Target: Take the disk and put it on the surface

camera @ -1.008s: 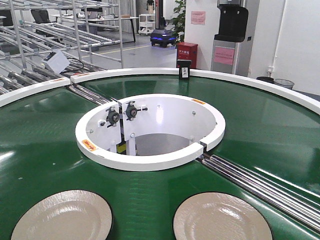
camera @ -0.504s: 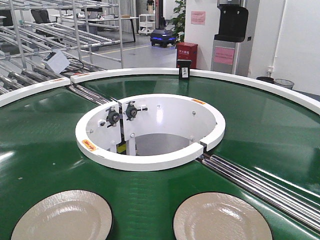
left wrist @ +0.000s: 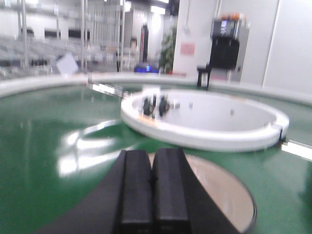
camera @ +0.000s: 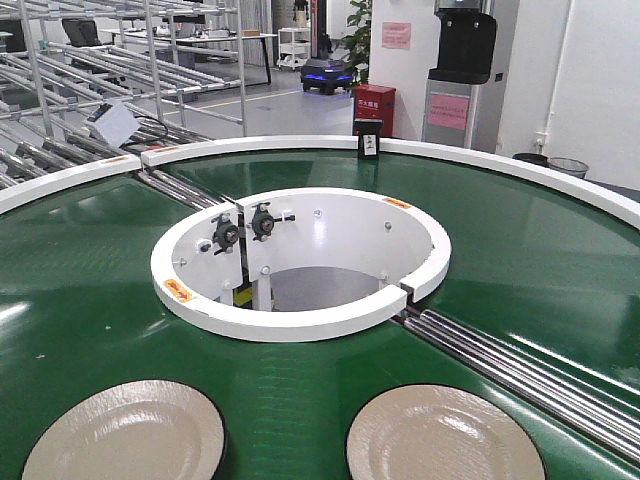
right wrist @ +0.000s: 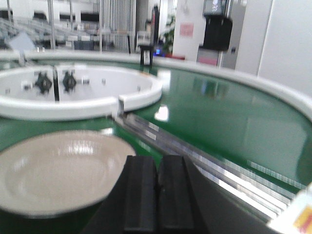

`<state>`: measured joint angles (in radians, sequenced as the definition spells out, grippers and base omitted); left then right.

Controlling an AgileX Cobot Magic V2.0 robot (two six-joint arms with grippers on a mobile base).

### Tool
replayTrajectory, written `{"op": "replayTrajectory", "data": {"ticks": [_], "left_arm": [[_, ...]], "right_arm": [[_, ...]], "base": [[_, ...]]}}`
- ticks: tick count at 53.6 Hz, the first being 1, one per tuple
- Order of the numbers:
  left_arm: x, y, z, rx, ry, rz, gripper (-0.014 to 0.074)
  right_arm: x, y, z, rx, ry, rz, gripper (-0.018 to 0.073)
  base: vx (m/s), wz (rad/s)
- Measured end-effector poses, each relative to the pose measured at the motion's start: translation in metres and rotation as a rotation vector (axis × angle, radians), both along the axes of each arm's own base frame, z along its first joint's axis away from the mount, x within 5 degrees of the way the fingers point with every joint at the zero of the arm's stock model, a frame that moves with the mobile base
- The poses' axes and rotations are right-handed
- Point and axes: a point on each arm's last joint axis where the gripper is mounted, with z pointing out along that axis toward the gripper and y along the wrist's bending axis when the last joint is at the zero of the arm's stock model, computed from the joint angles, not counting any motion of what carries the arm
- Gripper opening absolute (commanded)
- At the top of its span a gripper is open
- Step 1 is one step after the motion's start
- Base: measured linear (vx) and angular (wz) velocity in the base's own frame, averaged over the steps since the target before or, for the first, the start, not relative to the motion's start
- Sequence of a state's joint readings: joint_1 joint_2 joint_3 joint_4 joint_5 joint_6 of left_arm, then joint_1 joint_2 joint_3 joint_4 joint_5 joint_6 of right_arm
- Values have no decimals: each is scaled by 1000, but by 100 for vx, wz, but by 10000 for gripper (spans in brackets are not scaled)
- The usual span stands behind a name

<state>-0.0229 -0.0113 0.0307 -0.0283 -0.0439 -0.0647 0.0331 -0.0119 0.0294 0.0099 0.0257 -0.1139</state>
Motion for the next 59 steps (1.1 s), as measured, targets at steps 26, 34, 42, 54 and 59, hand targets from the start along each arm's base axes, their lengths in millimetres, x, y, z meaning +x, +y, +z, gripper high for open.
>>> {"op": "replayTrajectory", "data": {"ticks": [26,34,42,54,59], "left_arm": [[-27,0,192,50,-324,13,-8],[-1,0,229,84,-252,17,-8],[36,-1,224,91,-125,12,-4],[82,-3,188,103,226,-10,57],[101,-3,169,106,388,-20,142]], "right_arm": [[0,0,132,97,-133,14,-8],[21,1,159,96,-98,12,-7],[46,2,153,94,3,8,-2],[72,3,139,90,130,2,52],[83,3,132,88,182,0,114]], "base": [[0,0],[0,0],[0,0],[0,0],[0,0]]}}
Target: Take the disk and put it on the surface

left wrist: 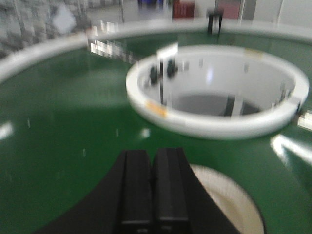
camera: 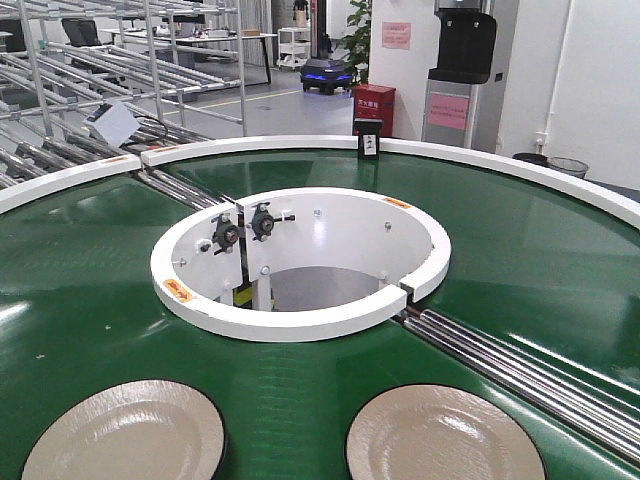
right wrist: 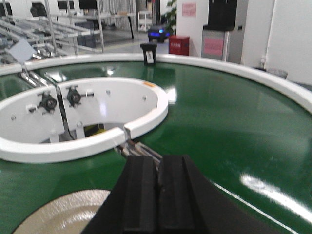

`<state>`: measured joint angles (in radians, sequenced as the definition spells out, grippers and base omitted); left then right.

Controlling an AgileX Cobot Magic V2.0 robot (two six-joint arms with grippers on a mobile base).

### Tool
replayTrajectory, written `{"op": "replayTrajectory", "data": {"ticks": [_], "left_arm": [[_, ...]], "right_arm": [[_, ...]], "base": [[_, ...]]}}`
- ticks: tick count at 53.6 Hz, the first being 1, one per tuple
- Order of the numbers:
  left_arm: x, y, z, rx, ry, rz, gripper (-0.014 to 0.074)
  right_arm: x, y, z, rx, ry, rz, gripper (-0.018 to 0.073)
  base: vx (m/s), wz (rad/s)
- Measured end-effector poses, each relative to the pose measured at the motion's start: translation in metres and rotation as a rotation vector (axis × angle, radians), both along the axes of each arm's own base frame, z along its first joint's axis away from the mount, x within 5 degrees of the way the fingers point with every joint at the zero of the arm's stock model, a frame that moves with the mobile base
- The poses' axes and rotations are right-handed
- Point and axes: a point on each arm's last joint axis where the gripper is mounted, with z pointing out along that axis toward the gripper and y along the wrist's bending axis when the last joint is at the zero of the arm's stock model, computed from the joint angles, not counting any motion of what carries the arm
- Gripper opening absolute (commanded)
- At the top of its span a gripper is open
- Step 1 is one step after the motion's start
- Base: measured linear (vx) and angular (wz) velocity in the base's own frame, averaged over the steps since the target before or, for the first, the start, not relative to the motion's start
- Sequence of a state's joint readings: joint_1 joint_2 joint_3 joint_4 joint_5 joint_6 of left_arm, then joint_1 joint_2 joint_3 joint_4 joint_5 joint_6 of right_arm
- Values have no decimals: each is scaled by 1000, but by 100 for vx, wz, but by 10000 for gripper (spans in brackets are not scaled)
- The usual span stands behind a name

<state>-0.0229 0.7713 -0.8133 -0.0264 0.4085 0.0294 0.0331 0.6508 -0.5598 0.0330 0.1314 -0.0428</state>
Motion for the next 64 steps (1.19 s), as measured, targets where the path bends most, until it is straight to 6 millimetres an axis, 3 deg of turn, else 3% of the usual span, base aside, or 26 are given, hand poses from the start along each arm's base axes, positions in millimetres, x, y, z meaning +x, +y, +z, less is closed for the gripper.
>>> {"op": "replayTrajectory", "data": {"ticks": [13,19,27,40,52,64], "left_arm": [[46,-1,-42,10,262,-3,504],[66,-2,-63,14,355,-4,583],[89,-2,-87,16,435,-4,588],[117,1,-123,-39,582,43,563],[145,34,-125,-166,621,212,536],[159,70,-134,-231,644,308,515]], "right_arm": [[21,1,-21,-5,160,2,400],[28,1,-29,-7,219,2,523],[36,1,-37,-9,264,2,598],[43,3,-50,45,365,-2,585],[42,5,-55,133,418,-6,585],[40,6,-58,134,458,-1,585]], "base": [[0,0],[0,0],[0,0],[0,0],[0,0],[0,0]]}}
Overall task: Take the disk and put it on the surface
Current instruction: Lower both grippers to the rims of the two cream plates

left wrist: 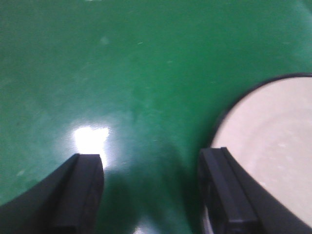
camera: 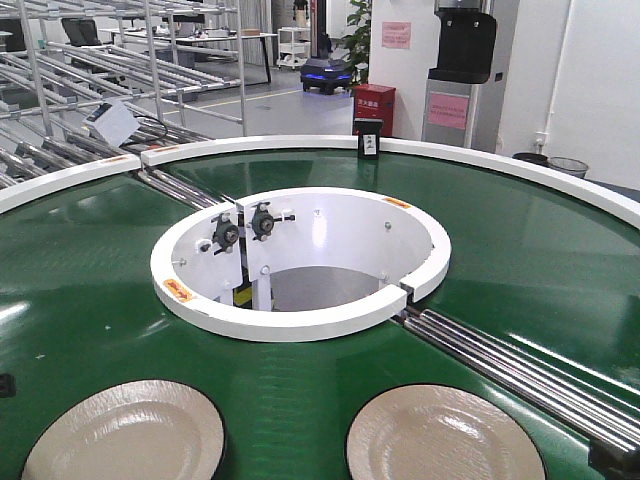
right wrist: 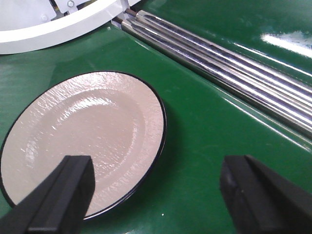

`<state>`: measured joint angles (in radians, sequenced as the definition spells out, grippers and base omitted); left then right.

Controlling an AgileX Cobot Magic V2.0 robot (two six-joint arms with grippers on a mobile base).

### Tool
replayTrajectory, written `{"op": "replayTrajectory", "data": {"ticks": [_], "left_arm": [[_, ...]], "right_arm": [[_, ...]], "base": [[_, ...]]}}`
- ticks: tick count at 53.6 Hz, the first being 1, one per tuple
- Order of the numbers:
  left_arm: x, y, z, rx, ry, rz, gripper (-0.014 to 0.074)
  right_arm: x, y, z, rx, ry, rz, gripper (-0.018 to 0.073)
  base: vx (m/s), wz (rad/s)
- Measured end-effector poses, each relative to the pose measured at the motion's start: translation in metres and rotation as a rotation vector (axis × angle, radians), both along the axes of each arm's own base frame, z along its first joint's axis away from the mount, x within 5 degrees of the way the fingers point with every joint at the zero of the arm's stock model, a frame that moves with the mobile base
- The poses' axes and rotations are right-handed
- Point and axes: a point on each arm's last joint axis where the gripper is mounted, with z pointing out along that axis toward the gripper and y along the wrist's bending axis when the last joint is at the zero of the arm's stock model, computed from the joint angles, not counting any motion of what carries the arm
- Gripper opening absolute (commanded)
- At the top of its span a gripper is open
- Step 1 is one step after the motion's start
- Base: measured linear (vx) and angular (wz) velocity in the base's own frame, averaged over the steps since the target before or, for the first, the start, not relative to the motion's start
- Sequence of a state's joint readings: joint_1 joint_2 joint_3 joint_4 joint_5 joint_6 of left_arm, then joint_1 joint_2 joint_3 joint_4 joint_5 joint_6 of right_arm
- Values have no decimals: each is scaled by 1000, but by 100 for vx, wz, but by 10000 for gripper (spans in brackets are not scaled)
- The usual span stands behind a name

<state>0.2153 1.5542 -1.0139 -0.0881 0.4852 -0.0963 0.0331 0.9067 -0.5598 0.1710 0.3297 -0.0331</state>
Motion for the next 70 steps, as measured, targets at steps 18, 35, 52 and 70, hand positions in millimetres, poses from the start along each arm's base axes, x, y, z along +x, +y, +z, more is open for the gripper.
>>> {"op": "replayTrajectory", "data": {"ticks": [18,35,52,70], "left_arm": [[15,5,-41,-240,27,-162,515],[30,-4,-78,-379,23,-275,515],[35,-15,-84,-471,-44,-411,461],[35,-21,-77,-572,-73,-419,46]], "right_arm": [[0,0,0,-17,0,12,585],[-1,0,-1,-18,13,16,585],[-2,2,-4,37,54,3,585],[30,11,-12,243,320,4,566]], "base": [[0,0],[0,0],[0,0],[0,0]]}}
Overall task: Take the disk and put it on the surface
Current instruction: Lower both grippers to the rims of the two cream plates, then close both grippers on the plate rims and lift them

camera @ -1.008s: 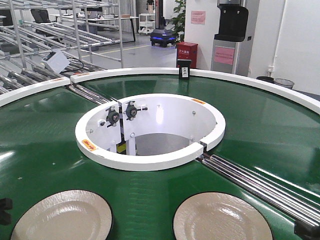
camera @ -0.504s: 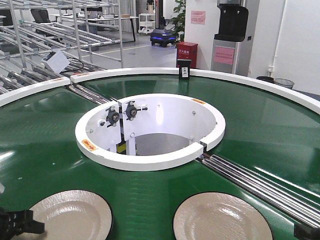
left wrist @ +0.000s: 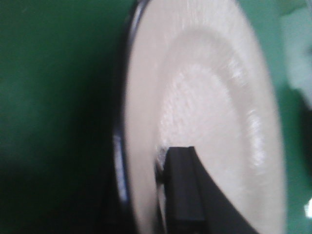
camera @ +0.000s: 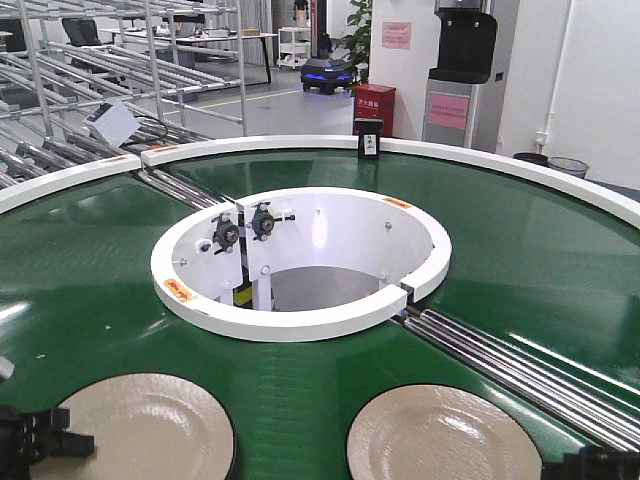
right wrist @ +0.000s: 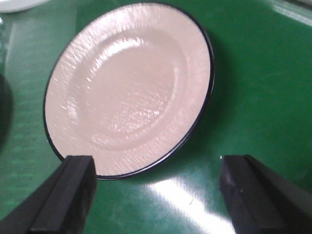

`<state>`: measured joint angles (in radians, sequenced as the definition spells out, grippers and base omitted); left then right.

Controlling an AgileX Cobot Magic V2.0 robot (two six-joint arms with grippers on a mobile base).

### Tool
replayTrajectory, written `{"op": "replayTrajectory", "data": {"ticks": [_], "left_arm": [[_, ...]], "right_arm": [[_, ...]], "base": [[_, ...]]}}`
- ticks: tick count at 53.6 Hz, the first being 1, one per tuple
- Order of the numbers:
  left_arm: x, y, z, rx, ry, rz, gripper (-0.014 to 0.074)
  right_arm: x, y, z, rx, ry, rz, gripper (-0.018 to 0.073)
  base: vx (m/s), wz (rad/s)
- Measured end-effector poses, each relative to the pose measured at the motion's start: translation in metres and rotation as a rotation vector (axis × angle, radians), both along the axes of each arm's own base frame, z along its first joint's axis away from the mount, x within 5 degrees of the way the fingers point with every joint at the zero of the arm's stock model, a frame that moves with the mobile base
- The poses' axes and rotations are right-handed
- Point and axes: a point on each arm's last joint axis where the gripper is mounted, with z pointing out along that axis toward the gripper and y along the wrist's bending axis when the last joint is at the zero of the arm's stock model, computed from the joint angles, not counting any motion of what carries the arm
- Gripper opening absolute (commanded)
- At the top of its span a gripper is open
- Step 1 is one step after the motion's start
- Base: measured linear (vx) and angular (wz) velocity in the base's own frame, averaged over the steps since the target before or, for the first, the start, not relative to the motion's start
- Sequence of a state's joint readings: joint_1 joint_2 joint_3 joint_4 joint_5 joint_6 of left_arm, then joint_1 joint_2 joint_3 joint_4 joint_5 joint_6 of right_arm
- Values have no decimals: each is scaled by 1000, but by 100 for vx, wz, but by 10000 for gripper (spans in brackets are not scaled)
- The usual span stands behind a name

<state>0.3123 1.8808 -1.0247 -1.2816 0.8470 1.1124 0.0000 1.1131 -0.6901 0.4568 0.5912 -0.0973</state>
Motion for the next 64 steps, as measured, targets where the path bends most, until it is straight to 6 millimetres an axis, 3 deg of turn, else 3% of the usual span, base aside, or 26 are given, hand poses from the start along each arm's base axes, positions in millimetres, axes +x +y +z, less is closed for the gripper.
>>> {"op": "replayTrajectory", "data": {"ticks": [2,15,21,34,44,51,52,56,64], "left_arm": [[1,-1,2,-26,-3,8,-10],[5,-2,10,-92,-24,89,-4],[5,-1,25,-103,-73,128,-4],[1,-4,55,-131,-161,154,-1],[0,-5,60,-160,-154,164,-1],[0,-5,60,-185,-139,183,-1],[0,-5,61,-189,-137,181,-1],[0,-6,61,-198,-136,176,-1],[-1,-8,62,-222,-132,154,-1]], "right_arm": [[8,-3,-3,7,39,-10,566],[61,-52,-41,75,180,-142,547],[76,-58,-62,135,180,-107,536],[105,-49,-95,357,96,-77,530],[117,-42,-118,443,98,-72,530],[126,-23,-126,425,116,-14,529],[130,-13,-127,421,122,10,518],[134,-3,-127,419,128,22,473],[136,4,-129,423,147,5,279]], "base": [[0,0],[0,0],[0,0],[0,0],[0,0],[0,0],[0,0],[0,0],[0,0]]}}
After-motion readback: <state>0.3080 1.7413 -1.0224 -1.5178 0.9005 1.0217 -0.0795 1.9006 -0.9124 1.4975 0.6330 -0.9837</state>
